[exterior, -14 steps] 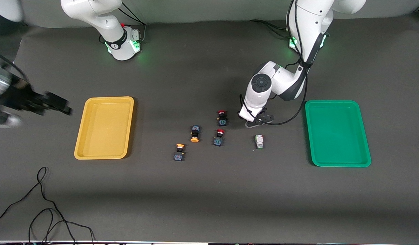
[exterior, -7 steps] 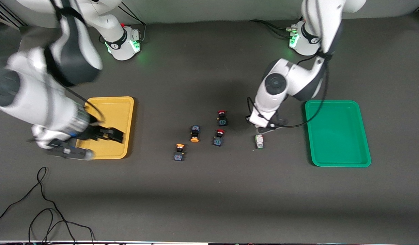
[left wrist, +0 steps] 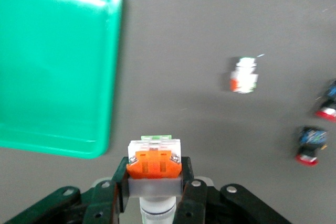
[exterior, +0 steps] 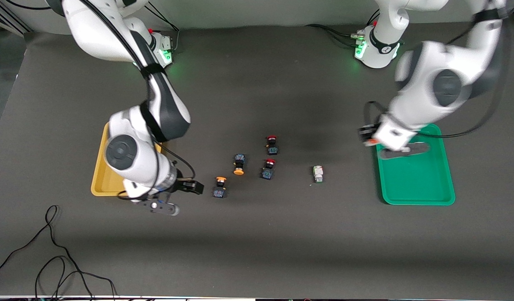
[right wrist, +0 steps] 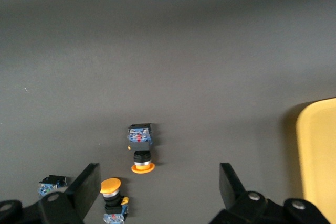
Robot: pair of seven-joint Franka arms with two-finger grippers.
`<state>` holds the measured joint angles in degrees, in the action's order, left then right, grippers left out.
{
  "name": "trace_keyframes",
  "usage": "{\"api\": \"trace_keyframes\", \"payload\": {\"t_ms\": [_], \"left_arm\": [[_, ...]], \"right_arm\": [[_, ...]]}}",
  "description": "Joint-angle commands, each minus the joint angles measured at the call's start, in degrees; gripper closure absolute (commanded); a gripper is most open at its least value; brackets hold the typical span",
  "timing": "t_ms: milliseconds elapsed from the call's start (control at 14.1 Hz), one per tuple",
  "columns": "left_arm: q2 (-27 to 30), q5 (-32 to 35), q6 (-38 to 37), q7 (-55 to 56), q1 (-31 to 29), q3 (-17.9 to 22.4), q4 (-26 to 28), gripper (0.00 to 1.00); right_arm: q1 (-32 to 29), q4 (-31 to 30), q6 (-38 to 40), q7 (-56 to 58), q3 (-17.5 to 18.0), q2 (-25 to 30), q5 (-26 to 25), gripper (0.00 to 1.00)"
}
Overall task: Place green and yellow buttons in trays
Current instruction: 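Lower the white button into the green tray while the right gripper grasps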
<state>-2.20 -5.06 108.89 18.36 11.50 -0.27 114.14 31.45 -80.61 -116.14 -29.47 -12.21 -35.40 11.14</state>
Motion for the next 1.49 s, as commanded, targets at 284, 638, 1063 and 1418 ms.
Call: {"api": "trace_keyframes", "payload": {"t_ms": [284,638,1063,1418], "left_arm": [[0.36,4.0,9.89,-15.62,-12.71,-0.53,8.96,0.83],[-11.65,4.26,32.75,-17.75,-14.66,-0.61,15.67,0.83],[-17.92,4.79,38.59,-19.14,-14.4,-0.61,14.62,0.39],[-14.68,4.79,15.46,-22.85,-15.62,-0.44,-0.01,0.0]], "right_arm": [[4.67,2.83,-8.72,-2.09,-0.36,-9.41,0.73,0.0],[5.46,2.57,-12.0,-2.0,-0.36,-12.49,0.29,0.0],[6.07,2.22,-14.72,-2.53,-0.36,-15.57,-0.59,0.04],[7.83,1.78,-14.99,-3.76,-0.53,-16.89,-0.77,0.32]]}}
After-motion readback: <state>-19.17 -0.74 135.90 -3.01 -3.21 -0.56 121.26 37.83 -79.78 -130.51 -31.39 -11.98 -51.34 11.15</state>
